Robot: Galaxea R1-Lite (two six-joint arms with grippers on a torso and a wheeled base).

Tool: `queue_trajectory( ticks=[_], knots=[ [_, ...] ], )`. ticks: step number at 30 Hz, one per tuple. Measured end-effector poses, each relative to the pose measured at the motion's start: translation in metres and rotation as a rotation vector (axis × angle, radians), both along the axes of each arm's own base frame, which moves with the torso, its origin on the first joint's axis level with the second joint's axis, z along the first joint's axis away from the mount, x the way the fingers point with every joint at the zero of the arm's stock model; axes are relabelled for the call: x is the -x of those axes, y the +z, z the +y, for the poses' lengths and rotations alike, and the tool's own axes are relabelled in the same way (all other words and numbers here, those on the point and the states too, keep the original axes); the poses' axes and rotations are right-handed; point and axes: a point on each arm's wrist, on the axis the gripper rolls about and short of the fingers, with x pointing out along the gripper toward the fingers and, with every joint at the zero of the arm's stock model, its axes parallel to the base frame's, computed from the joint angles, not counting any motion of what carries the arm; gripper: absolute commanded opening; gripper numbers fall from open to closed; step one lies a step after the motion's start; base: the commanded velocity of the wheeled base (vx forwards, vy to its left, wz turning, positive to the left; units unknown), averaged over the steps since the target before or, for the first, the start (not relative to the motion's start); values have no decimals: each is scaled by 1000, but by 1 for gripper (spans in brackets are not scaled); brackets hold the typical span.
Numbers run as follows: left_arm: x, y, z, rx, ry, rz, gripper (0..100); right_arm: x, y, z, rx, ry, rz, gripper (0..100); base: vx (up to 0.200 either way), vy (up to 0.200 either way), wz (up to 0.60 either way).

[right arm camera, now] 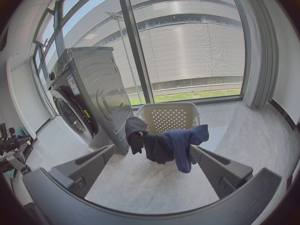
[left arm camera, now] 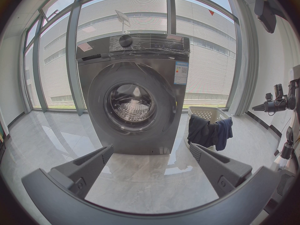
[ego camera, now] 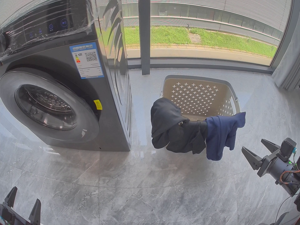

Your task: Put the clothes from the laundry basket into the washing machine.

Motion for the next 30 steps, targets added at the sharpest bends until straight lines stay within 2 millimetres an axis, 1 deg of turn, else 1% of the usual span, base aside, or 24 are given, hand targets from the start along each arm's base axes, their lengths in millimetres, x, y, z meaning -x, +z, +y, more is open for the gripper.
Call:
queue_trajectory(
  ticks=[8, 14, 20, 21, 24, 29, 30],
  knots=[
    [0, 0, 0, -1, 0, -1, 100, 39, 0, -25, 29, -58, 50, 100, 0, 200, 0],
    [0, 0, 0, -2, 0, -1, 100, 76, -7, -44, 34, -127, 45, 100, 0, 0, 0],
    [0, 0, 0, -4, 0, 0, 100, 113, -23, -56, 36, -168, 14, 100, -200, 0, 0],
    [0, 0, 0, -4, 0, -1, 100, 118, -26, -57, 33, -176, 0, 100, 0, 0, 0],
    [0, 0, 0, -5, 2, -1, 100, 131, -33, -59, 29, -199, -42, 100, 0, 0, 0],
    [0, 0, 0, -6, 1, -1, 100, 143, -42, -59, 47, -269, -70, 100, 0, 0, 0],
    [0, 0, 0, -6, 1, -1, 100, 145, -45, -58, 51, -268, -66, 100, 0, 200, 0]
  ],
)
